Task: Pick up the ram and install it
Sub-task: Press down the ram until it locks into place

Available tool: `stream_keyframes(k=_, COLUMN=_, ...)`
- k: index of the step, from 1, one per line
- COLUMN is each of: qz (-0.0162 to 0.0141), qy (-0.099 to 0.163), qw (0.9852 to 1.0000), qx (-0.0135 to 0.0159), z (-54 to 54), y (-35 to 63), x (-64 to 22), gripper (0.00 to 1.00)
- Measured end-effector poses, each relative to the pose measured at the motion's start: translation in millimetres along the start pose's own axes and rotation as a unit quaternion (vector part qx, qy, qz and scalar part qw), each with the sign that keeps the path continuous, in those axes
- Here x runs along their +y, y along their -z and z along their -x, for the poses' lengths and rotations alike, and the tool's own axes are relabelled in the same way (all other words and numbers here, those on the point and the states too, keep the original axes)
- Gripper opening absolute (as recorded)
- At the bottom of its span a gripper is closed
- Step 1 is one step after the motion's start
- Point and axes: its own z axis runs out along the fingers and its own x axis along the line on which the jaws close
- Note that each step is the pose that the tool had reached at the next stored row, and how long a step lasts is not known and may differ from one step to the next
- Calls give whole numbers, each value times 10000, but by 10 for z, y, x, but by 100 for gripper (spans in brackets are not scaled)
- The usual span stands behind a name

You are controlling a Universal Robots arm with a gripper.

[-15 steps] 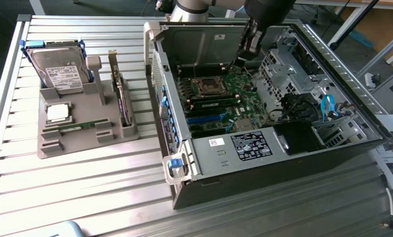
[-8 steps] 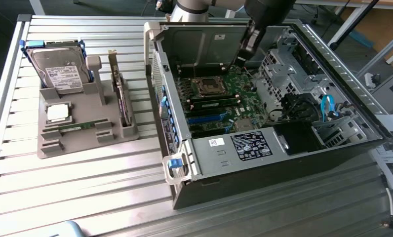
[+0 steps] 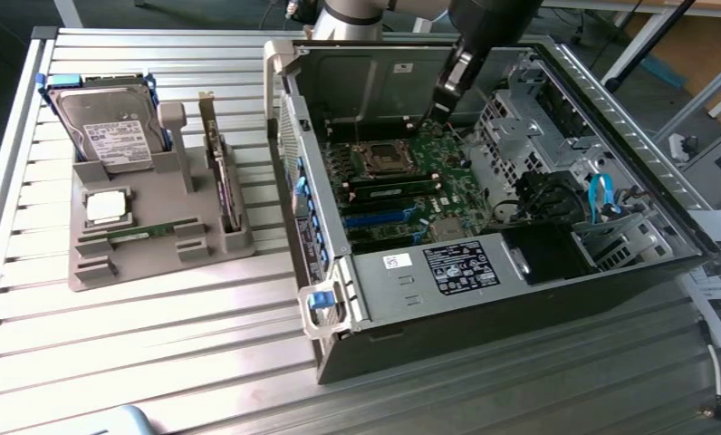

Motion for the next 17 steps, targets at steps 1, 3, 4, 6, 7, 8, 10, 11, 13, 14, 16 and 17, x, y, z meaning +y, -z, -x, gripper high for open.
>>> stream_keyframes(k=1, qz=-5, qy=-94, qw=10000, qx=-1, z=0, y=0, x=0, gripper=11)
stream_keyframes(k=3, qz=-13, qy=-243, qw=9997, qx=-3, z=0, y=-1, x=0, gripper=11)
stream_keyframes(k=4, qz=-17, qy=-309, qw=9995, qx=-3, z=0, y=-1, x=0, gripper=11)
stream_keyframes(k=6, qz=-26, qy=-465, qw=9989, qx=-5, z=0, y=-1, x=0, gripper=11)
stream_keyframes(k=7, qz=-31, qy=-547, qw=9985, qx=-7, z=0, y=-2, x=0, gripper=11)
stream_keyframes(k=8, qz=-36, qy=-635, qw=9980, qx=-8, z=0, y=-2, x=0, gripper=11)
stream_keyframes(k=10, qz=-49, qy=-886, qw=9961, qx=-11, z=0, y=-3, x=0, gripper=11)
stream_keyframes(k=11, qz=-54, qy=-966, qw=9953, qx=-12, z=0, y=-3, x=0, gripper=11)
stream_keyframes(k=13, qz=-63, qy=-1118, qw=9937, qx=-13, z=0, y=-4, x=0, gripper=11)
stream_keyframes(k=14, qz=-67, qy=-1188, qw=9929, qx=-14, z=0, y=-4, x=0, gripper=11)
stream_keyframes(k=16, qz=-75, qy=-1337, qw=9910, qx=-16, z=0, y=-4, x=0, gripper=11)
stream_keyframes(k=17, qz=-79, qy=-1413, qw=9899, qx=-16, z=0, y=-4, x=0, gripper=11)
